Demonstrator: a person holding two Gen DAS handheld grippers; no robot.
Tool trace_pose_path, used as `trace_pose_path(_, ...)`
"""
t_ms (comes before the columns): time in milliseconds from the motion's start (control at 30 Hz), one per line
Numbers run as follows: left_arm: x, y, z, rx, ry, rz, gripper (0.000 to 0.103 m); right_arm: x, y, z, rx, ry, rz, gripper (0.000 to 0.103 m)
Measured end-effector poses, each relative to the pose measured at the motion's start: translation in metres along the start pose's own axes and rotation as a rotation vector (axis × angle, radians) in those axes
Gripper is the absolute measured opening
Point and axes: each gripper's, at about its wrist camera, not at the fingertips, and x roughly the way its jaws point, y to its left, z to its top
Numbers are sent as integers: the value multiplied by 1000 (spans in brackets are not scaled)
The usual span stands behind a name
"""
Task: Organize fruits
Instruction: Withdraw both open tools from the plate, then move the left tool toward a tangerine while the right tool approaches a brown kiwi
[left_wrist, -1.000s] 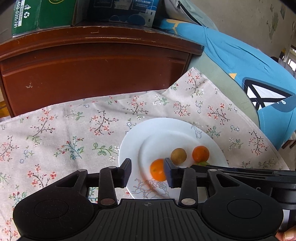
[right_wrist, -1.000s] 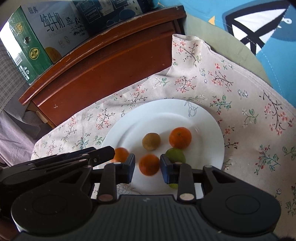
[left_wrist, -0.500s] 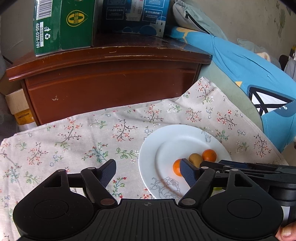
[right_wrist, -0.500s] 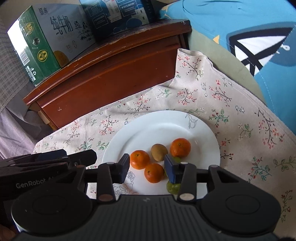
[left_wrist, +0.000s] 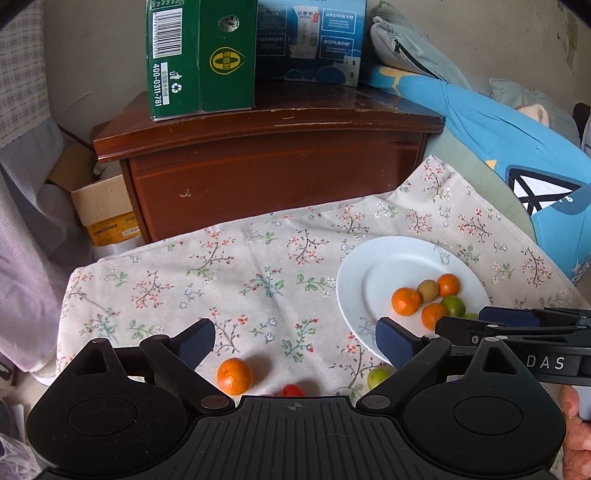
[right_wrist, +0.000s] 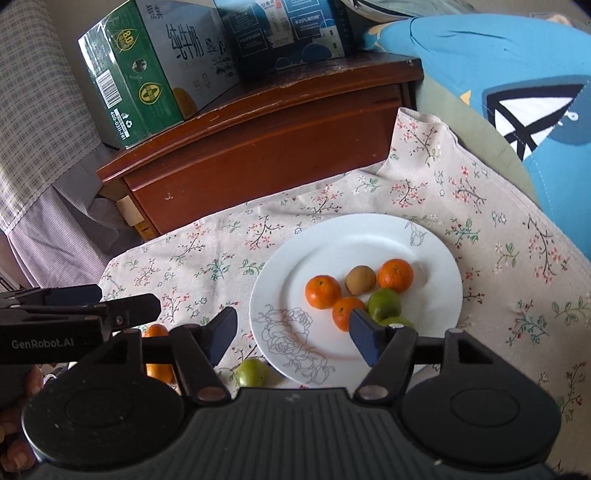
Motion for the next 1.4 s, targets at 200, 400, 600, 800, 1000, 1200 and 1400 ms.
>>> trace_pose_path(200, -12, 9, -15, 24, 19, 26, 96, -12, 4, -17, 22, 10, 8, 77)
trace_pose_path(400, -16, 21, -31, -5, 59, 51, 96, -16, 9, -33, 33, 28, 30, 77)
trace_pose_path(600, -14, 34, -50, -48, 117, 62, 96, -14, 17, -45, -7, 57, 41, 81)
trace_pose_path(800, -14, 45, -57, -77, 130, 116, 96, -12, 31, -53, -93, 59, 53, 81)
trace_pose_path(1000, -9, 57, -56, -121, 138, 144, 96, -3, 43, -62, -177, 60, 56, 78)
trace_pose_path(1200, -4, 60, -56, -140, 130, 151, 96, 7, 51, -69, -246, 60, 70, 60)
trace_pose_path(1400, 0, 55, -56, -129, 122, 142, 95, 16, 58, -75, -313, 73, 85, 42)
